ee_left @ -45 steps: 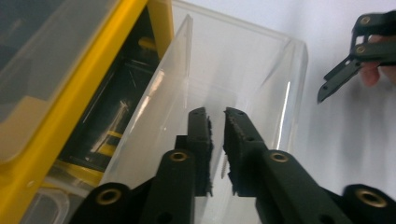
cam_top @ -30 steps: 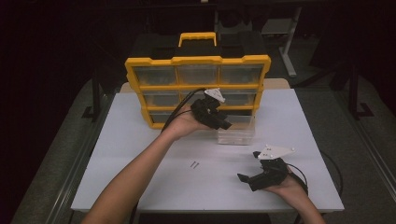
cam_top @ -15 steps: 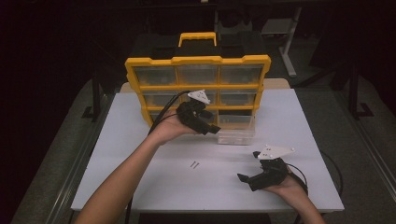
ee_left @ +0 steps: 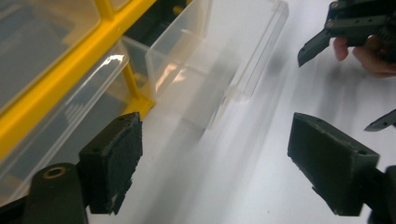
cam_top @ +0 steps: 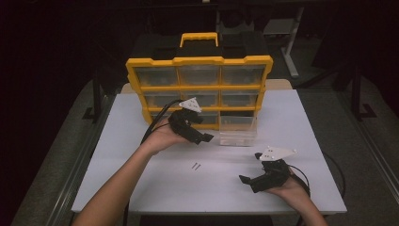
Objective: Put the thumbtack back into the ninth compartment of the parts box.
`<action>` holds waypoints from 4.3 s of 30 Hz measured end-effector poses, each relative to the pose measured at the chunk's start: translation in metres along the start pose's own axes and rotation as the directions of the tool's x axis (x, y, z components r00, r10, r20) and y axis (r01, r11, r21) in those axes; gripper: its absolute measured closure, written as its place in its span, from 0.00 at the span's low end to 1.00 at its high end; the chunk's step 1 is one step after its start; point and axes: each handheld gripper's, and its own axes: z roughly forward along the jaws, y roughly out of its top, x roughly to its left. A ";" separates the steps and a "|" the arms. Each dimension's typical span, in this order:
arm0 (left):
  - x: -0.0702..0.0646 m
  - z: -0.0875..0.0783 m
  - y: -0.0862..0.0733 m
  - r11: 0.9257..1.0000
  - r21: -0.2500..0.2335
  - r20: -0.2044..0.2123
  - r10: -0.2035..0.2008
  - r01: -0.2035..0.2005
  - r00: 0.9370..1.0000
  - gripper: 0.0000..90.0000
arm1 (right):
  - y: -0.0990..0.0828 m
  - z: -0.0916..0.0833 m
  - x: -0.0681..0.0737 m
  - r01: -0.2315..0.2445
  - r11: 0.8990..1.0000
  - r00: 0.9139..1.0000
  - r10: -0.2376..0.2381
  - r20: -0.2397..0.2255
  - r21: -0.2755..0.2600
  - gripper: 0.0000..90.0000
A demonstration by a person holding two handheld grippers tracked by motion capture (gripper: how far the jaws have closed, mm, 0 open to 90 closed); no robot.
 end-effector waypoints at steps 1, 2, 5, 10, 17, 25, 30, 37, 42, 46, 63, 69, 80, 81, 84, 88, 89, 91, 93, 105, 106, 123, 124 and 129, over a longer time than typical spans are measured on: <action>0.000 0.000 -0.002 1.000 0.001 -0.002 -0.002 0.002 1.000 0.18 | 0.000 0.000 0.000 0.000 1.000 1.000 0.000 0.000 -0.001 0.00; 0.000 0.000 -0.004 1.000 0.002 -0.003 -0.004 0.004 1.000 0.18 | 0.000 0.000 0.000 -0.001 1.000 1.000 0.001 0.000 -0.001 0.00; -0.001 0.001 -0.013 1.000 0.005 -0.010 -0.019 0.019 1.000 0.17 | 0.000 0.000 0.000 -0.001 1.000 1.000 0.001 0.000 0.000 0.00; -0.004 0.003 -0.026 0.999 0.001 -0.015 -0.033 0.033 0.999 0.17 | 0.000 0.000 0.000 0.001 1.000 1.000 -0.001 -0.001 0.000 0.00; -0.008 0.007 -0.044 0.999 0.020 -0.037 -0.033 0.033 0.999 0.17 | 0.000 0.000 0.000 0.001 1.000 1.000 -0.001 -0.001 0.002 0.00; -0.014 0.011 -0.062 0.999 0.023 -0.065 -0.039 0.041 0.997 0.17 | 0.000 0.001 0.000 0.000 1.000 1.000 0.000 0.000 0.002 0.00; -0.016 0.016 -0.073 0.998 0.026 -0.072 -0.057 0.059 0.996 0.22 | 0.000 0.001 0.000 -0.002 1.000 1.000 0.002 0.001 0.001 0.00; -0.019 0.019 -0.085 0.996 0.049 -0.055 -0.069 0.071 0.996 0.34 | 0.000 0.000 0.000 -0.002 1.000 1.000 0.002 0.004 0.001 0.00; -0.021 0.021 -0.088 0.995 0.062 -0.023 -0.076 0.077 0.997 0.49 | 0.000 0.001 0.001 0.001 1.000 1.000 -0.001 0.003 0.004 0.00; -0.022 0.025 -0.089 0.994 0.080 -0.002 -0.077 0.076 0.997 0.60 | 0.000 0.000 0.000 0.002 1.000 1.000 -0.002 0.003 0.003 0.00; -0.022 0.031 -0.093 0.989 0.131 0.027 -0.073 0.069 0.997 0.85 | 0.000 0.000 0.000 0.001 1.000 1.000 -0.001 0.004 0.004 0.00; -0.023 0.034 -0.094 0.988 0.139 0.027 -0.070 0.065 0.997 0.88 | 0.000 0.001 0.000 0.002 1.000 1.000 -0.002 0.004 0.007 0.00; -0.022 0.034 -0.094 0.987 0.148 0.029 -0.066 0.061 0.997 0.95 | 0.000 0.001 0.000 0.003 1.000 1.000 -0.003 0.004 0.006 0.00; -0.022 0.034 -0.094 0.987 0.148 0.029 -0.066 0.061 0.997 0.96 | 0.000 0.001 0.000 0.002 1.000 1.000 -0.002 0.004 0.005 0.00; -0.021 0.034 -0.094 0.987 0.147 0.030 -0.072 0.067 0.997 0.97 | 0.000 0.001 0.000 0.002 1.000 1.000 -0.002 0.004 0.005 0.00; -0.020 0.032 -0.093 0.987 0.148 0.029 -0.073 0.068 0.997 0.97 | 0.000 0.001 0.000 0.003 1.000 1.000 -0.003 0.004 0.005 0.00; -0.020 0.032 -0.093 0.987 0.142 0.028 -0.078 0.074 0.997 0.97 | 0.000 0.001 0.000 0.003 1.000 1.000 -0.003 0.004 0.005 0.00; -0.019 0.031 -0.092 0.987 0.143 0.028 -0.075 0.071 0.997 0.97 | 0.000 0.001 0.000 0.003 1.000 1.000 -0.003 0.004 0.005 0.00; -0.018 0.028 -0.090 0.989 0.128 0.029 -0.076 0.072 0.997 0.97 | 0.000 0.001 0.000 0.003 1.000 1.000 -0.003 0.004 0.006 0.00; -0.013 0.019 -0.079 0.993 0.093 0.045 -0.081 0.076 0.996 0.97 | 0.000 0.001 0.000 0.004 1.000 1.000 -0.004 0.003 0.003 0.00; -0.013 0.018 -0.077 0.993 0.088 0.047 -0.080 0.075 0.996 0.97 | 0.000 0.001 0.000 0.003 1.000 1.000 -0.003 0.003 0.003 0.00; -0.008 0.005 -0.047 0.998 0.065 0.058 -0.022 0.018 0.998 0.97 | 0.000 0.001 0.000 0.000 1.000 1.000 0.000 0.004 0.001 0.00; -0.008 0.004 -0.044 0.998 0.061 0.062 -0.020 0.017 0.998 0.97 | 0.000 0.001 0.000 -0.002 1.000 1.000 0.002 0.003 0.001 0.00; -0.008 0.003 -0.035 0.999 0.052 0.070 -0.009 0.005 0.998 0.97 | 0.000 0.001 0.000 -0.002 1.000 1.000 0.002 0.002 0.001 0.00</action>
